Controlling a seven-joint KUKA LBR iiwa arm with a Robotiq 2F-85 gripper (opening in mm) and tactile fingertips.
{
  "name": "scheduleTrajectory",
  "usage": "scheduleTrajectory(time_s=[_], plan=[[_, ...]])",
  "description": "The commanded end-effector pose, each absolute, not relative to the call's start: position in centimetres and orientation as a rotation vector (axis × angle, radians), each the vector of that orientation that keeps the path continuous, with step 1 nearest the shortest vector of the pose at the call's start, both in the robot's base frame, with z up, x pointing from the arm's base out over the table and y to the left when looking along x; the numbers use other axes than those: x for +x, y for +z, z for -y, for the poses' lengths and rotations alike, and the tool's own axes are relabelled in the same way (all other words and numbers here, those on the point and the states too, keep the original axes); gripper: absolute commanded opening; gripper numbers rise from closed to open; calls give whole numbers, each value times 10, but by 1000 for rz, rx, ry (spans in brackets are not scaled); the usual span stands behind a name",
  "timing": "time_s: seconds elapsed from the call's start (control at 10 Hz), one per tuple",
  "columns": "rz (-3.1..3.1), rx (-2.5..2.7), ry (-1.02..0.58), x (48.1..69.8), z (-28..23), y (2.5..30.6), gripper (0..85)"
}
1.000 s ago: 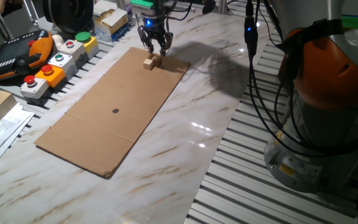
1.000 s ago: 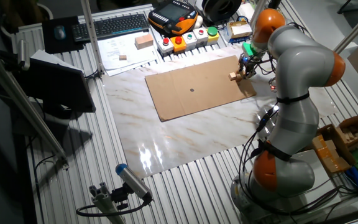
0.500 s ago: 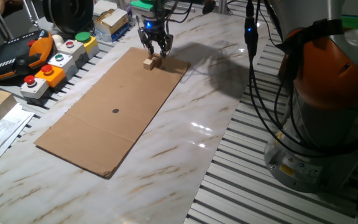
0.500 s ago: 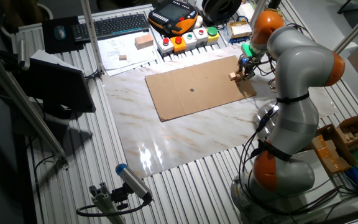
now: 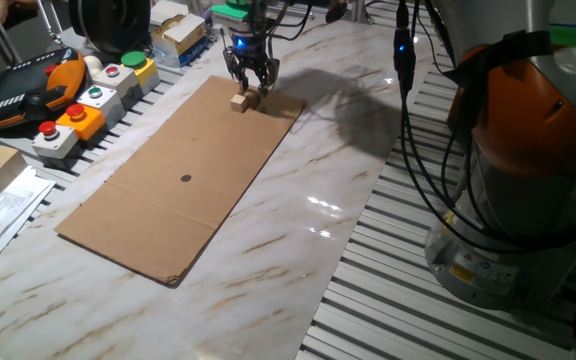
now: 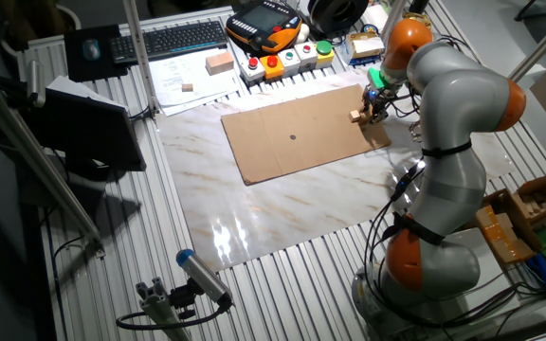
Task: Use the gripper to push the small block from left to right
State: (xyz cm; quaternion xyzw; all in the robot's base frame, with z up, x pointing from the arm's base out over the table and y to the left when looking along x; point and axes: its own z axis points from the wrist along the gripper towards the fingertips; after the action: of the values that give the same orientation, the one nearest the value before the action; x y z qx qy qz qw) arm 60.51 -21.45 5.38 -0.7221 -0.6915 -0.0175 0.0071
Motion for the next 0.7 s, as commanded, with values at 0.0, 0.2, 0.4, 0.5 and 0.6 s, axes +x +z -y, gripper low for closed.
scheduleTrajectory(time_s=[0.0, 0.2, 0.4, 0.5, 0.6], plan=[[2161, -2258, -54, 605, 214, 53, 517], [2161, -2258, -54, 606, 214, 51, 513], [2159, -2260, -54, 608, 214, 49, 510], [2155, -2263, -54, 608, 214, 48, 507], [2145, -2266, -60, 608, 213, 46, 507]])
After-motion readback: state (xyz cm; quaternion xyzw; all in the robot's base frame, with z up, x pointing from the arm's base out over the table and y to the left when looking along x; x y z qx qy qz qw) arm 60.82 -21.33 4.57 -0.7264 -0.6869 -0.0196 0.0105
